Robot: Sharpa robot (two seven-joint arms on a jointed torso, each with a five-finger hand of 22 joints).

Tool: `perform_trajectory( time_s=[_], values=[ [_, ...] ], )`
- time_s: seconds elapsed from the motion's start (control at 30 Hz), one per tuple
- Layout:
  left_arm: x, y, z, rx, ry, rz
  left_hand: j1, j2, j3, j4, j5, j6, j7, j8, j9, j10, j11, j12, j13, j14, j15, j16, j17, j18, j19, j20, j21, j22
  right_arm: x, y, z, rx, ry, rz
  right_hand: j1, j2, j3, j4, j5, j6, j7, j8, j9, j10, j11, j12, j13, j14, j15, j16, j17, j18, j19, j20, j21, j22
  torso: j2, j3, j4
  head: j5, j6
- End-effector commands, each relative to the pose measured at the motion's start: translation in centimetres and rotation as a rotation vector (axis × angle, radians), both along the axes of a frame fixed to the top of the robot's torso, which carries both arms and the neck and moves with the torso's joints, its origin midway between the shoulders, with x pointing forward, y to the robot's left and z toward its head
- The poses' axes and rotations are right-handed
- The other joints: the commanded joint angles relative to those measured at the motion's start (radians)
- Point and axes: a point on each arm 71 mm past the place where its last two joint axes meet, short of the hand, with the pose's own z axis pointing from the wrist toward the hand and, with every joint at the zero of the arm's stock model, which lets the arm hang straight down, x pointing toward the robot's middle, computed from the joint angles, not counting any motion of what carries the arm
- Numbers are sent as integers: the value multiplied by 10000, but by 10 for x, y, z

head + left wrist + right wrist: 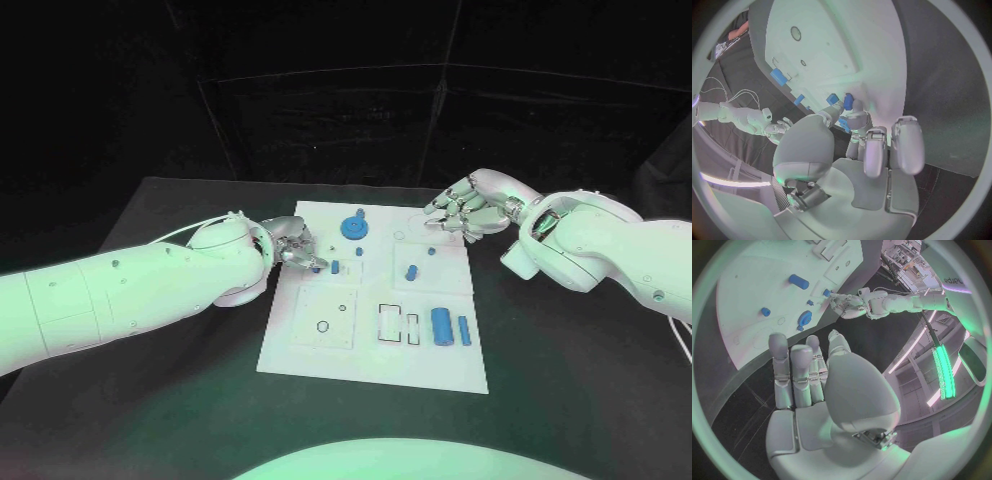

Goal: Assemble the parts on the task board

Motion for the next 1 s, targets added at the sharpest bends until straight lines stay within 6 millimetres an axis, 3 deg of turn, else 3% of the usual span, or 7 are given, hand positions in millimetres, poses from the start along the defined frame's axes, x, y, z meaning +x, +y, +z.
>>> perform_trajectory(
  time_s=[0.03, 0.43, 0.8, 1.0],
  values=[
    [0, -2, 1, -168, -81, -140, -55, 38, -87, 16, 6, 74, -9, 19, 9, 71, -15, 49, 18, 1055, -73, 33, 2634, -169, 87, -5, 28, 52, 0, 1, 1, 43, -29, 75, -34, 64, -21, 52, 48, -69, 10, 30, -1, -25, 27, 26, -16, 63, 35, -21, -18, 169, 14, 17, -33, -27, 1, 3, -3, 5, -10],
    [0, -1, 0, -68, 91, -67, -198, 31, -294, 197, 7, 131, -27, 32, 14, 107, -32, 102, 71, 1055, -92, 33, 2634, -176, 109, -22, 50, 92, 0, 1, 1, 41, -27, 71, -38, 67, -24, 56, 50, -70, 10, 31, -1, -25, 28, 27, -17, 64, 35, -26, -19, 168, 17, 17, -32, -25, -4, -1, -1, -6, -17],
    [1, 2, 2, -259, -79, 172, -649, -103, -781, 721, 7, 109, -29, -18, -5, 100, -35, 98, 60, 1055, -101, 33, 2634, -168, 100, -39, 11, 67, 0, 1, 1, 45, -43, 55, -38, 67, -24, 56, 50, -70, 10, 31, -1, -25, 28, 27, -17, 64, 35, -26, -19, 168, 17, 17, -32, -25, -1, -2, 4, -18, 4],
    [1, 6, 6, -988, -485, 401, -681, -117, -1165, 1280, 20, -1049, 413, -879, -471, -729, 314, -1137, -1325, 1055, 153, 33, 2634, -165, 59, 118, -85, -24, 0, 0, 1, 50, -60, 39, -50, 77, -30, 72, 55, -71, 11, 34, -1, -26, 29, 30, -20, 62, 36, -49, -35, 171, 11, 17, -47, -43, -8, -1, 5, -19, 25]
  ],
)
